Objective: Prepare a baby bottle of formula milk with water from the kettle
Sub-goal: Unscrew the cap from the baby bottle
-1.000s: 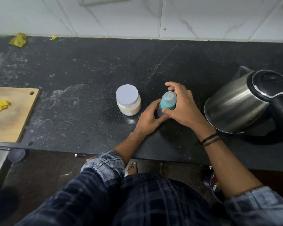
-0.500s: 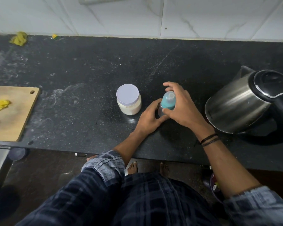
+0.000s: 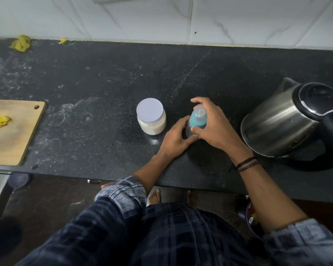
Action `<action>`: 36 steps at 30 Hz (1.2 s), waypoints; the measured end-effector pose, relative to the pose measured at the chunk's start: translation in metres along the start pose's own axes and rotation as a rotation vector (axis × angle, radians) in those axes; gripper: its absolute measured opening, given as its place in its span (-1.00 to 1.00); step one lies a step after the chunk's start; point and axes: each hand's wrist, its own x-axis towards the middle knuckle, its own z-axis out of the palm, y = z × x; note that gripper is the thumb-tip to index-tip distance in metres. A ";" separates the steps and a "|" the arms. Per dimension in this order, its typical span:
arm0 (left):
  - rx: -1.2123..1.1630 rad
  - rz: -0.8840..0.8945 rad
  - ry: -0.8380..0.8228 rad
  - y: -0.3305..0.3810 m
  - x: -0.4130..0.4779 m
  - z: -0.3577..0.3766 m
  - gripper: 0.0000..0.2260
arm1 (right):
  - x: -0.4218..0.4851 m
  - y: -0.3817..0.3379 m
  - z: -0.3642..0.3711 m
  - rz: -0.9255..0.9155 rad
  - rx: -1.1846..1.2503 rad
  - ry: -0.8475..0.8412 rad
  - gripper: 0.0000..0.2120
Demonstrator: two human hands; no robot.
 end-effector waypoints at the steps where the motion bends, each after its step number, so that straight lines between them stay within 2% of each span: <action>1: -0.003 0.000 -0.002 0.000 0.000 0.000 -0.42 | 0.000 0.000 0.000 -0.006 -0.003 0.009 -0.18; 6: -0.011 0.000 -0.006 0.002 0.000 -0.001 -0.41 | 0.001 -0.001 0.001 0.015 -0.034 0.013 -0.30; 11: -0.021 -0.004 -0.006 0.001 -0.001 0.000 -0.43 | 0.001 -0.003 0.002 0.008 -0.013 0.017 -0.16; 19: -0.027 -0.008 -0.002 0.000 0.000 0.000 -0.41 | 0.002 -0.005 0.001 -0.009 -0.028 0.025 -0.13; 23: -0.021 -0.024 -0.002 0.000 0.000 0.000 -0.35 | 0.003 -0.005 -0.003 0.012 -0.026 0.002 -0.19; 26: -0.025 -0.010 0.007 0.001 0.000 0.000 -0.38 | 0.003 -0.006 -0.004 -0.010 -0.056 0.008 -0.15; 30: -0.026 -0.037 0.007 0.001 0.000 0.001 -0.37 | 0.004 -0.009 -0.007 0.012 -0.085 -0.015 -0.21; 36: -0.002 -0.075 -0.014 -0.001 0.001 0.002 -0.37 | 0.006 -0.009 -0.014 0.029 0.025 -0.057 -0.14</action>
